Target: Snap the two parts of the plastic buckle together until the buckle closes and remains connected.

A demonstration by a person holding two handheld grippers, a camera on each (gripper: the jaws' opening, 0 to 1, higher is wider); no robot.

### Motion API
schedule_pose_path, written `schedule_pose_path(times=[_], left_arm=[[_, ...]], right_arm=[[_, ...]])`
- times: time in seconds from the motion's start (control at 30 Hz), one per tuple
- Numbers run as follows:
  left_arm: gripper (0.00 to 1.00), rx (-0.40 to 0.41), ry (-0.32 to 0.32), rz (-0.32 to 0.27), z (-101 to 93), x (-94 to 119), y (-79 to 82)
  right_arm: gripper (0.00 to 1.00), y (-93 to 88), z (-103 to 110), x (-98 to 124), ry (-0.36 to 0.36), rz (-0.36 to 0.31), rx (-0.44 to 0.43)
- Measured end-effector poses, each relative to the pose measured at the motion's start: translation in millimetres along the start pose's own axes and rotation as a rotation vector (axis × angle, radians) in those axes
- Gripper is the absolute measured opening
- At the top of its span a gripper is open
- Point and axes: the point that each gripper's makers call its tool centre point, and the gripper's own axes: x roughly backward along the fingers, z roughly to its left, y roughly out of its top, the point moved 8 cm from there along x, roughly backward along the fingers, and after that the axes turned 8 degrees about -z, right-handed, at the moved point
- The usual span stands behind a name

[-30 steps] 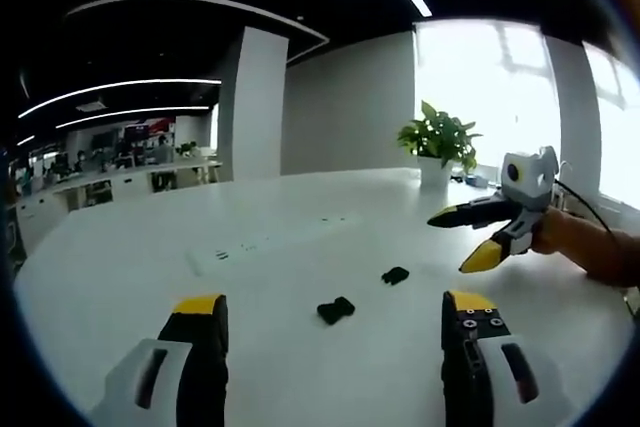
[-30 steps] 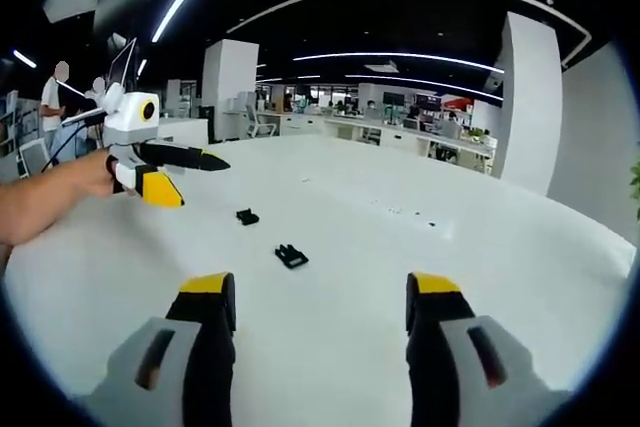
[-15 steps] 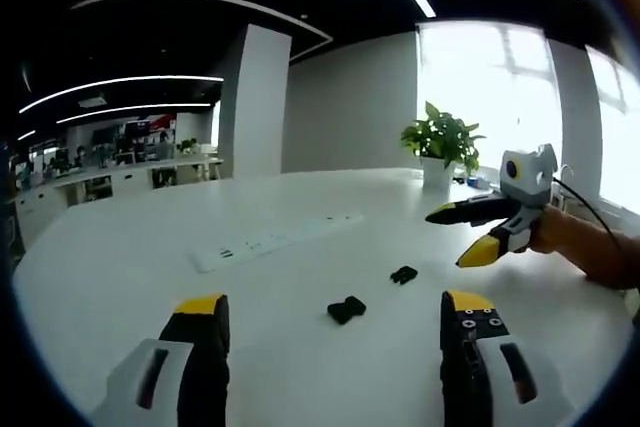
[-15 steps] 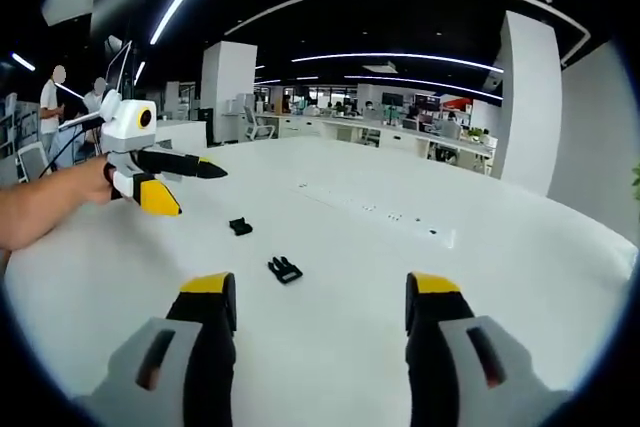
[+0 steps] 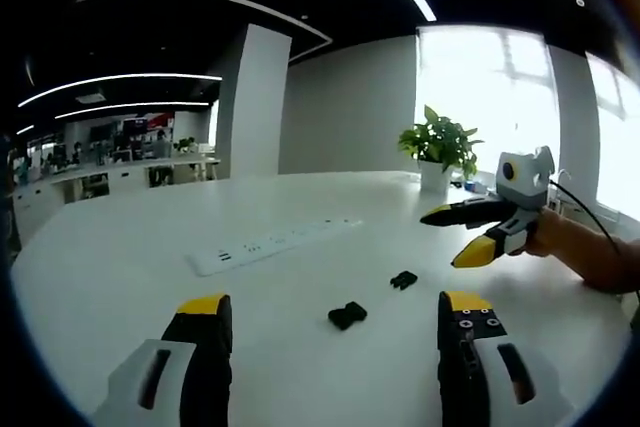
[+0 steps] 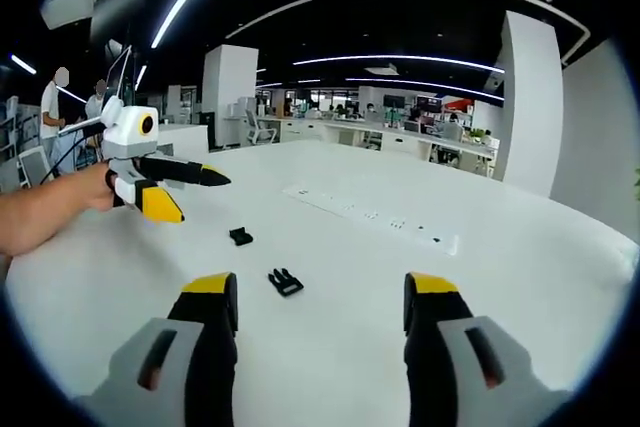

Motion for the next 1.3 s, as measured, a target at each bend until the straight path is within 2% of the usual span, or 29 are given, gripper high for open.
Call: schedule_pose_path(times=[0.4, 0.7, 0.87, 1.3], left_arm=[[0.85, -0.009, -0.002, 0.022, 4.4, -6, -1.6], [0.81, -0.025, -0.028, 0.040, 6.4, -16, -2.7], [0.86, -0.061, -0.028, 0.055, 11.2, -19, -4.8], [0.83, -0.023, -0.036, 0.045, 18.7, -25, -1.2]], right_arm=[[0.65, -0.6, -1, -7, 0.015, 0.011, 0.017], [0.62, -5.3, -1, -11, 0.040, 0.024, 0.035], [0.62, -6.6, -4, -14, 0.043, 0.019, 0.042], [0.60, -7.5, -11, -18, 0.042, 0.020, 0.049]])
